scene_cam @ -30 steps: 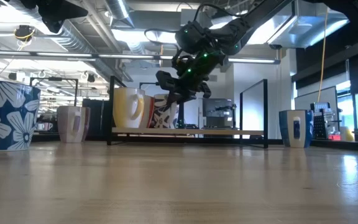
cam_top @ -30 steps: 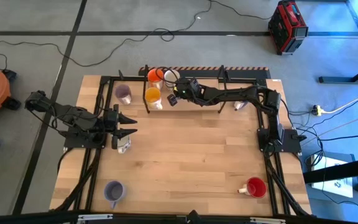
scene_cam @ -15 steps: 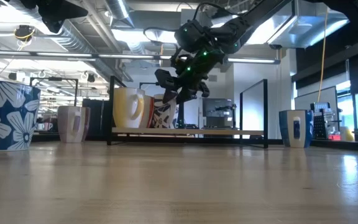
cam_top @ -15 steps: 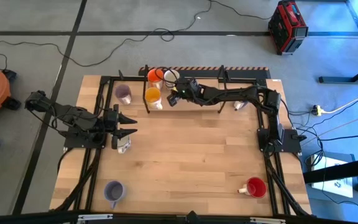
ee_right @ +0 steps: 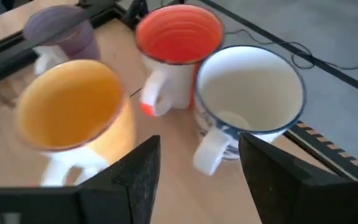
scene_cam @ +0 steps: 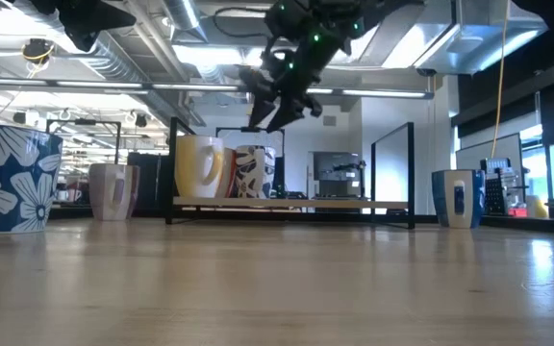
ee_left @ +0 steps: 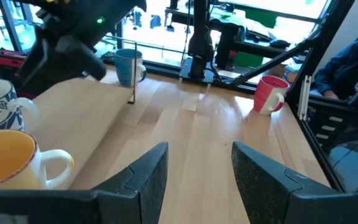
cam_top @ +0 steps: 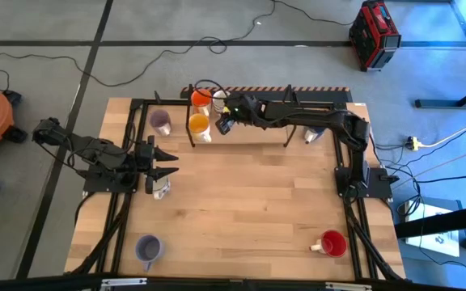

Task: Place coffee mugs
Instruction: Put the red mug on the shelf aligned with the white mug

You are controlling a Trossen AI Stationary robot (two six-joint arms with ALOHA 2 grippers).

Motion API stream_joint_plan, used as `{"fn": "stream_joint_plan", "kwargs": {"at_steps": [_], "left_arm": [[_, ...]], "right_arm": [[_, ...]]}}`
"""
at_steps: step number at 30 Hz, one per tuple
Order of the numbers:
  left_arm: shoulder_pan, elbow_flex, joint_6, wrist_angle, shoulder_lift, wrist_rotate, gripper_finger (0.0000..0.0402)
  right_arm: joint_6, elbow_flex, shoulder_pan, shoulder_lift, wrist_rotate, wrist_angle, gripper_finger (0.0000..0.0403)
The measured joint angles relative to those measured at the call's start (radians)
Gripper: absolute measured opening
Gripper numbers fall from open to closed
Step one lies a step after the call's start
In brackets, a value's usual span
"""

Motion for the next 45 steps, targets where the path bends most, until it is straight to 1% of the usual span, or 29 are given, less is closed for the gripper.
{"fn": "stream_joint_plan", "kwargs": {"at_steps": [5, 8, 10, 16, 20, 25, 34, 38, 43, 45], "left_arm": [[0.000, 0.000, 0.000, -0.002, 0.000, 0.007, 0.0172], [0.000, 0.000, 0.000, -0.002, 0.000, 0.008, 0.0172], [0.000, 0.000, 0.000, -0.002, 0.000, 0.013, 0.0172], [0.000, 0.000, -0.001, -0.010, 0.002, 0.023, 0.0172], [0.000, 0.000, -0.002, -0.012, 0.004, 0.023, 0.0172], [0.000, 0.000, -0.004, -0.012, 0.005, 0.025, 0.0172], [0.000, 0.000, -0.035, -0.010, 0.024, 0.064, 0.0172], [0.000, 0.000, -0.065, -0.008, 0.053, 0.074, 0.0172], [0.000, 0.000, -0.083, -0.008, 0.089, 0.082, 0.0172], [0.000, 0.000, -0.088, -0.009, 0.099, 0.083, 0.0172]], "right_arm": [[0.002, 0.094, 0.067, -0.012, 0.022, -0.178, 0.0204], [0.031, 0.124, 0.113, -0.039, 0.027, -0.261, 0.0204], [0.062, 0.123, 0.143, -0.064, 0.022, -0.299, 0.0204], [0.211, 0.062, 0.252, -0.175, 0.098, -0.424, 0.0204], [0.345, -0.001, 0.347, -0.253, 0.141, -0.468, 0.0204], [0.536, -0.043, 0.491, -0.311, 0.143, -0.515, 0.0204], [0.886, -0.044, 0.778, -0.309, 0.143, -0.560, 0.0204], [1.085, -0.044, 0.904, -0.307, 0.140, -0.625, 0.0204], [1.351, -0.044, 1.057, -0.307, 0.112, -0.724, 0.0204], [1.460, -0.044, 1.109, -0.307, 0.070, -0.762, 0.0204]]}}
